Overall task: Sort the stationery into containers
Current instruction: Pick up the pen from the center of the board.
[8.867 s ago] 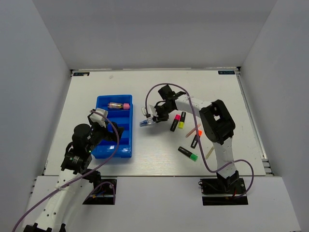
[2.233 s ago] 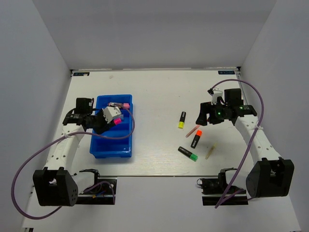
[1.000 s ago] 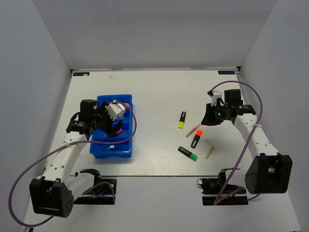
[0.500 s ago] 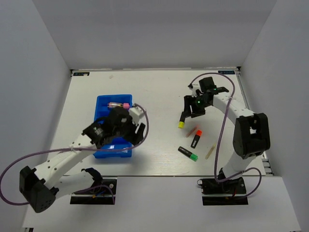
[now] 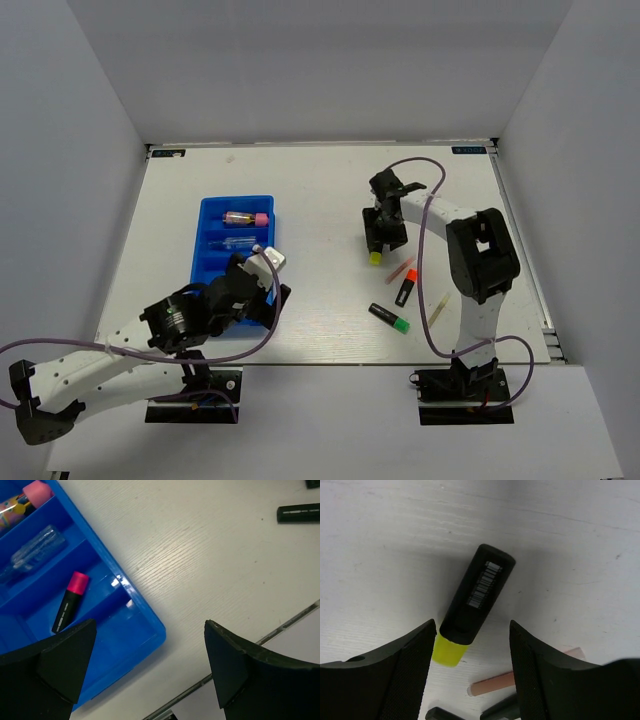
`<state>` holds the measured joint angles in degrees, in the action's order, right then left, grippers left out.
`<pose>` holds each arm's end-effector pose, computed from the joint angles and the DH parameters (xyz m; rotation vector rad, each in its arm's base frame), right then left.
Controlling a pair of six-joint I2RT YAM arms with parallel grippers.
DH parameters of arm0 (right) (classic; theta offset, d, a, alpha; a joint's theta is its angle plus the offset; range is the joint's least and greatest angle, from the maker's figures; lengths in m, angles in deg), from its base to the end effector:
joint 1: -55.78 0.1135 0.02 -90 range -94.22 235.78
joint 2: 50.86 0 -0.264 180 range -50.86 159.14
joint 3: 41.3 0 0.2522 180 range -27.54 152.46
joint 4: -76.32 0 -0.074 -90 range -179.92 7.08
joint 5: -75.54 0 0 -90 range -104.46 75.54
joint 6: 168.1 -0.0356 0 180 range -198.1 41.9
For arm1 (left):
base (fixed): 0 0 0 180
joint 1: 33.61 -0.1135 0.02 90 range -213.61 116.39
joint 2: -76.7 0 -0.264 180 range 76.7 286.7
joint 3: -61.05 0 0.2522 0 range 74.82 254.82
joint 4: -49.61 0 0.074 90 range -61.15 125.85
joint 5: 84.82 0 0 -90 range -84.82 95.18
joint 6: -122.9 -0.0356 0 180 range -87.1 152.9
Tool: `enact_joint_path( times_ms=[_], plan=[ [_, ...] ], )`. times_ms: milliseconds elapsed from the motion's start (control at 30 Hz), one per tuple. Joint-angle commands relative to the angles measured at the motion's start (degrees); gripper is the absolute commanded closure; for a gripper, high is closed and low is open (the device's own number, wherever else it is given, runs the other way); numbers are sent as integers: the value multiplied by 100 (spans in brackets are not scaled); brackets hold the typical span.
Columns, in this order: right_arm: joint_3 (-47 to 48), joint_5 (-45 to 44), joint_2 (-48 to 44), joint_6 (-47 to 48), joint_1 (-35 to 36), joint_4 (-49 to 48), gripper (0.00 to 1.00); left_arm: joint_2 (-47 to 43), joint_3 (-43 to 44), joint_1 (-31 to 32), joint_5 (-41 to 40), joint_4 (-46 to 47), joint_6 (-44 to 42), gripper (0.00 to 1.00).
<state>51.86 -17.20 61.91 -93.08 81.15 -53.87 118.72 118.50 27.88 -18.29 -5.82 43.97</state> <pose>0.3606 0.1691 0.1697 -0.2402 2.7757 0.1119 0.0834 -0.1239 0.2888 0.7447 2.0825 -0.2388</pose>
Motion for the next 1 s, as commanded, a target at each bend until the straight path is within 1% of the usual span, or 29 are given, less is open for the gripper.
enact_joint_path(
  times_ms=[0,67,167,233,267,367,400,500,533,567,633,667,733,800,833,900,933,967],
  plan=[
    [85,-403,-1,-321,21,-81,36,-124,-114,47,-387,-219,237,1],
    [172,-298,192,-391,21,-37,38,-168,-167,38,-405,-236,246,1],
    [269,-236,456,-540,30,59,42,-220,-185,38,-457,-271,264,1],
    [243,-288,587,-619,30,95,47,-220,-167,38,-510,-333,308,1],
    [226,-227,606,-629,21,86,47,-212,-141,29,-519,-394,325,1],
    [120,-139,711,-655,39,68,55,-212,-71,29,-580,-438,334,1],
    [103,-113,720,-664,21,77,63,-220,-35,47,-607,-473,334,1],
    [32,18,685,-577,-5,60,82,-168,105,47,-686,-500,282,1],
    [23,80,641,-524,3,60,93,-150,158,38,-738,-500,247,1],
    [23,211,510,-367,-14,8,100,-72,263,38,-747,-535,194,1],
    [32,572,387,-23,21,-124,100,7,456,38,-817,-597,106,1],
    [23,904,142,517,21,-203,100,95,596,38,-861,-658,36,1],
    [111,1781,-52,872,56,-265,100,201,886,38,-888,-728,-52,1],
    [609,2346,-106,1731,100,-73,100,289,1002,38,-906,-737,-166,1],
    [960,3001,-71,1866,144,241,100,289,1141,38,-923,-720,-193,1],
    [1409,3428,-10,2322,197,655,100,333,1213,47,-906,-676,-263,1],
    [1699,3725,8,2464,232,762,100,324,1274,29,-906,-658,-272,1],
    [1859,3824,34,2500,310,893,100,290,1283,21,-906,-632,-298,1]
  ],
)
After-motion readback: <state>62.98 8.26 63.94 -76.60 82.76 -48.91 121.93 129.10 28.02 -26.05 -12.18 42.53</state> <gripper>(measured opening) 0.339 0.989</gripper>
